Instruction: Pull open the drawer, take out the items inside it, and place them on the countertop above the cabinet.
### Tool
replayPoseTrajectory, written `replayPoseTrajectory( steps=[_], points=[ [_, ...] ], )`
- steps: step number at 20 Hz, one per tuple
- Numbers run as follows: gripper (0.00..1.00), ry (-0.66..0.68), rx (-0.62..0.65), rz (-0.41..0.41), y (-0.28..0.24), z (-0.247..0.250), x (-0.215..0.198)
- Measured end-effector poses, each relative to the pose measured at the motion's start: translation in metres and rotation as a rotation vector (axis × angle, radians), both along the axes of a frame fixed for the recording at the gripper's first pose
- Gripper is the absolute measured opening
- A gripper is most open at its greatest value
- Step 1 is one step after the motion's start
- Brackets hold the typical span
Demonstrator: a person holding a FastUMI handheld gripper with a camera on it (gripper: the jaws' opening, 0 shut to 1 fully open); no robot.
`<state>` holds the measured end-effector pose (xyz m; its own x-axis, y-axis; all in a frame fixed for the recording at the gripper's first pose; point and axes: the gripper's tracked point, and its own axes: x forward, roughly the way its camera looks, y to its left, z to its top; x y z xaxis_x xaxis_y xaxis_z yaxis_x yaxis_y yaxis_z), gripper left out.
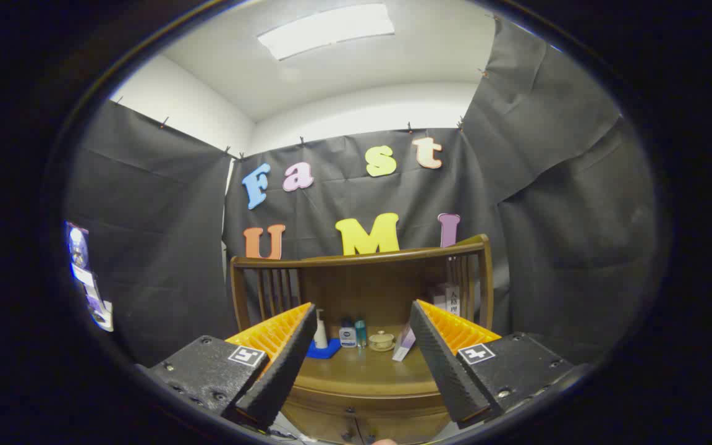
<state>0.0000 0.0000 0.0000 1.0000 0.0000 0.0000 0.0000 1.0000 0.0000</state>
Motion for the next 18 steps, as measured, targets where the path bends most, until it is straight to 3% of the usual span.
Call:
replayPoseTrajectory(
  steps=[13,18],
  points=[
    [0.98,-0.028,0.0,0.011,0.01,-0.003,0.001],
    [0.98,0.007,0.036,0.021,0.013,-0.034,0.005]
  ],
)
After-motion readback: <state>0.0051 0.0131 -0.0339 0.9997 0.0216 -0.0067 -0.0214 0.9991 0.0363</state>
